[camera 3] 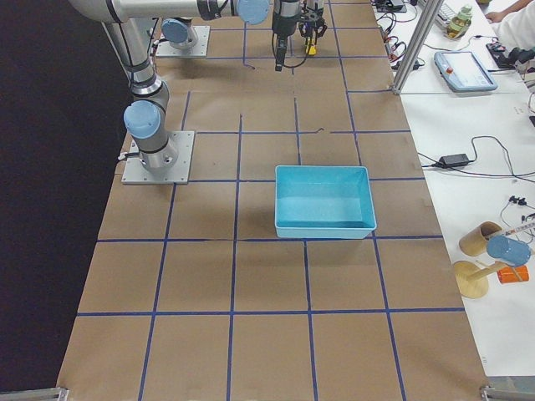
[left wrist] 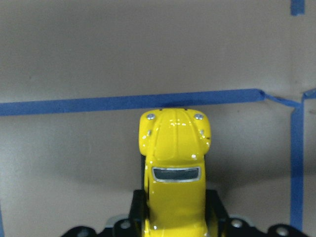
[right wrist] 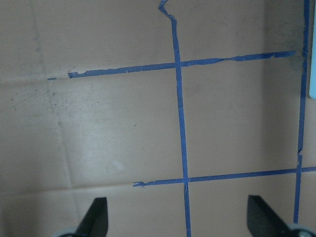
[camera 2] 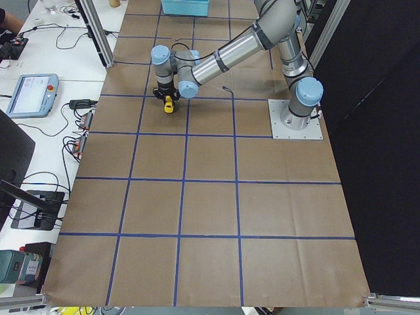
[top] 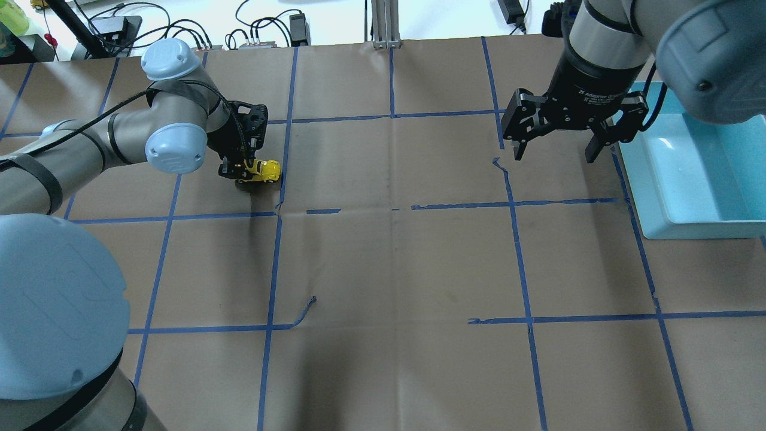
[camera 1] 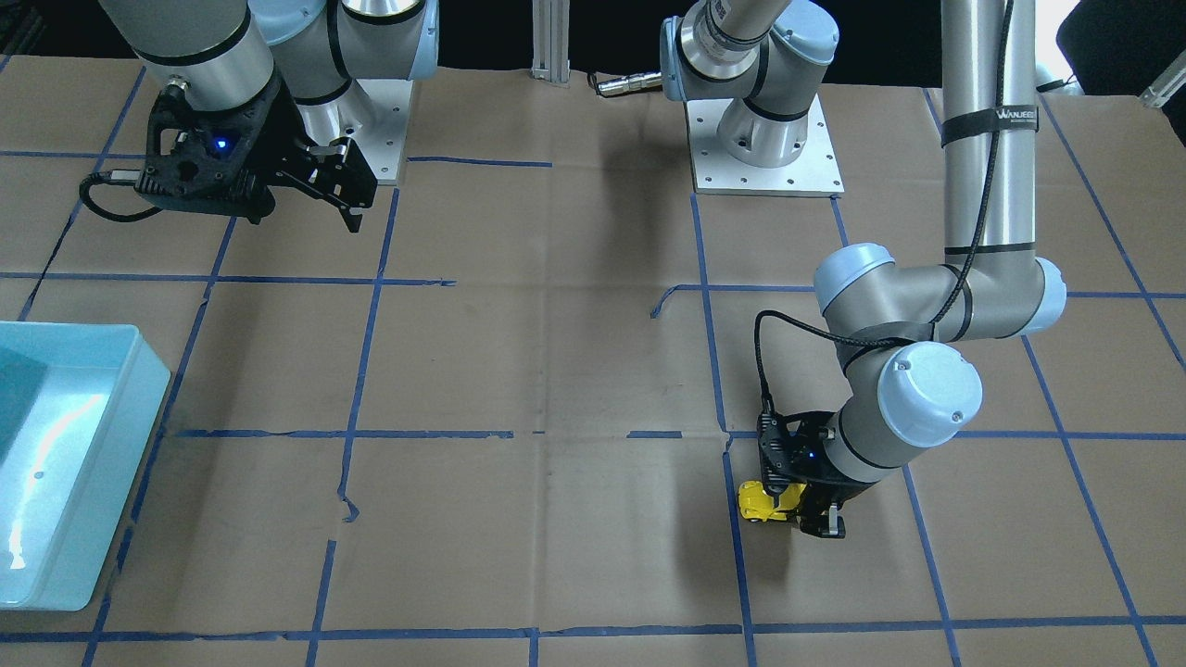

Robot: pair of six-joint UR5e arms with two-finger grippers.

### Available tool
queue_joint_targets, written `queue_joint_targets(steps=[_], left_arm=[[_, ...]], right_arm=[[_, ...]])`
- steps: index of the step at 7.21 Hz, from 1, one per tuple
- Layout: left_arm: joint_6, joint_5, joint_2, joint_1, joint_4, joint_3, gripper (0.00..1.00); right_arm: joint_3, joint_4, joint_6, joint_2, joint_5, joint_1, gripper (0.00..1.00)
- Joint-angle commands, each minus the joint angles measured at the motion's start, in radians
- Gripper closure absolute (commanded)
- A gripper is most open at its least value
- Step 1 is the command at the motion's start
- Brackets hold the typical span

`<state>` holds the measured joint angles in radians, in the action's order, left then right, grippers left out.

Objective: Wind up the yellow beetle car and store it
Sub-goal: 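Hold the car with the left gripper and drag it backward along the table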

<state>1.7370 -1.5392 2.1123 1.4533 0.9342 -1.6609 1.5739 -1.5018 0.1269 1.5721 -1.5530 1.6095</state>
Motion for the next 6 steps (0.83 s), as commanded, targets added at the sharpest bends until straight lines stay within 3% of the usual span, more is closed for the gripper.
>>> queue_joint_targets(steps=[1, 6], left_arm=[[-0.001, 0.001, 0.005, -0.001, 0.0, 0.003, 1.0], [0.001, 0.004, 0.009, -0.014, 0.0, 0.006, 0.99]], right_arm=[[0.0, 0.0, 0.0, -0.001, 0.001, 0.0, 0.0], [0.0, -0.003, -0.006, -0.001, 0.001, -0.002, 0.0]])
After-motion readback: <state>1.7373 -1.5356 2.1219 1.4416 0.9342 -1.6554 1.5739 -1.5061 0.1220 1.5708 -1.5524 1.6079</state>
